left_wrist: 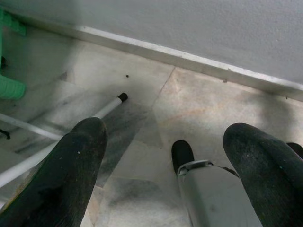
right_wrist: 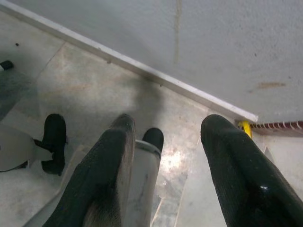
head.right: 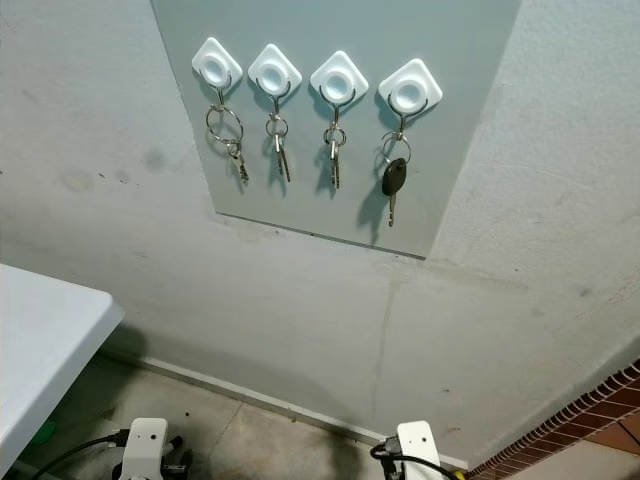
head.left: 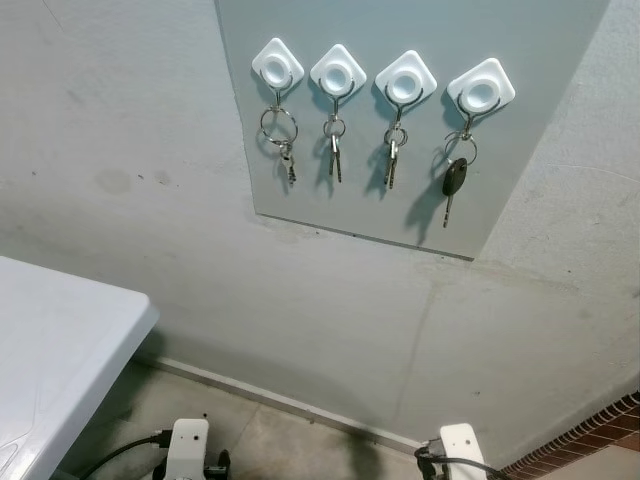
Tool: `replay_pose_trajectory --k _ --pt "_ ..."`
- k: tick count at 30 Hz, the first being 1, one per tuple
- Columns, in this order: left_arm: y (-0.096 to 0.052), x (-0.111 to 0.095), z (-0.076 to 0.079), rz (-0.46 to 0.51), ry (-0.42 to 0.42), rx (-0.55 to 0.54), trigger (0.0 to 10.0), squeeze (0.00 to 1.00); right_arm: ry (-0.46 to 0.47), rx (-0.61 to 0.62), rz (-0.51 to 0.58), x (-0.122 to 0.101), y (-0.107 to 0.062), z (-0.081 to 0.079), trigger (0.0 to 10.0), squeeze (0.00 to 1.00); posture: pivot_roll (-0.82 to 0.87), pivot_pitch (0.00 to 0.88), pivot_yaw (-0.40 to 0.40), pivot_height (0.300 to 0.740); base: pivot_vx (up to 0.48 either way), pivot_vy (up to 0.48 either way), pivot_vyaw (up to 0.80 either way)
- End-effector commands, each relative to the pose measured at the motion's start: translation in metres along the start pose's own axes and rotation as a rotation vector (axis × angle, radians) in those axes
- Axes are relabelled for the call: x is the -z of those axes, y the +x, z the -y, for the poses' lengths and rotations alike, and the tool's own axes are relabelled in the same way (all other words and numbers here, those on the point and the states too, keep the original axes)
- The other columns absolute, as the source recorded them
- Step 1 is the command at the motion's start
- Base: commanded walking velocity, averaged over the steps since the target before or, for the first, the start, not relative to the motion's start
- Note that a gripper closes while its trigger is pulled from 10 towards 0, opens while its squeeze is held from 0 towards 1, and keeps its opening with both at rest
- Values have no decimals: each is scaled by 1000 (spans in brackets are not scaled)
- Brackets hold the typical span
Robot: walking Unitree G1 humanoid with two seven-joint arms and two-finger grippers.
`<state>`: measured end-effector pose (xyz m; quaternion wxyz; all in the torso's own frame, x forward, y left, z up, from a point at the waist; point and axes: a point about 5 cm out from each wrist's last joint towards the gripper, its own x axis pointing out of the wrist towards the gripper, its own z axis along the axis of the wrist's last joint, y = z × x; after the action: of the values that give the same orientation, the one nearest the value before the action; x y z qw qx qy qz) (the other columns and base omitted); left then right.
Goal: Hang keys on a hook
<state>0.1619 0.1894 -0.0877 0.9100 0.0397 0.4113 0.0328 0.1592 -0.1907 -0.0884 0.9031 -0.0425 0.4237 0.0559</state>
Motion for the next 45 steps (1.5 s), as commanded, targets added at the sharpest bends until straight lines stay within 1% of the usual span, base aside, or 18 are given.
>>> replay_pose_trajectory --k 1,4,6,8,14,16,17,20,22,28,32,34,42,45 --pt "-1 3 -2 -3 16 -5 10000 0 10 10 -30 5 -1 1 10000 0 -88 57 46 740 0 0 0" --pt "-1 3 -1 -2 25 1 10000 0 -8 -3 -43 8 -2 0 10000 0 -85 55 42 740 0 0 0" --pt "-1 2 1 3 61 13 10000 0 -26 -16 -50 8 -1 -2 10000 0 -82 54 37 740 0 0 0" --pt "-1 2 2 6 70 15 10000 0 -28 -18 -51 8 -1 -2 10000 0 -82 54 37 740 0 0 0" --pt "-1 2 2 6 61 17 10000 0 -37 -22 -50 7 -1 -3 10000 0 -82 54 38 740 0 0 0" --pt "-1 1 2 6 60 17 10000 0 -37 -23 -48 5 0 -3 10000 0 -89 54 46 740 0 0 0" --pt "0 1 5 5 66 28 10000 0 -32 -18 -35 1 1 -3 10000 0 -123 58 77 740 0 0 0" --pt "0 0 9 2 82 49 10000 0 -23 -8 -21 -4 3 -1 10000 0 -127 58 81 740 0 0 0" --pt "0 -1 9 3 76 52 10000 0 -24 -8 -22 -4 3 -1 10000 0 -138 59 88 740 0 0 0" --pt "2 -5 9 7 72 50 10000 0 -22 -11 -32 1 1 -3 10000 0 -133 52 67 740 0 0 0" --pt "3 -7 7 12 54 34 10000 0 -20 -22 -42 4 1 -6 10000 0 -117 49 50 740 0 0 0" --pt "3 -7 7 10 43 28 10000 0 -20 -27 -43 4 1 -7 10000 0 -108 49 52 740 0 0 0" --pt "0 2 9 -10 48 34 10000 0 -32 -36 -36 0 3 -10 10000 0 -103 50 49 740 0 0 0" --pt "0 3 8 -14 43 28 10000 0 -26 -33 -41 1 2 -8 10000 0 -97 49 42 740 0 0 0"
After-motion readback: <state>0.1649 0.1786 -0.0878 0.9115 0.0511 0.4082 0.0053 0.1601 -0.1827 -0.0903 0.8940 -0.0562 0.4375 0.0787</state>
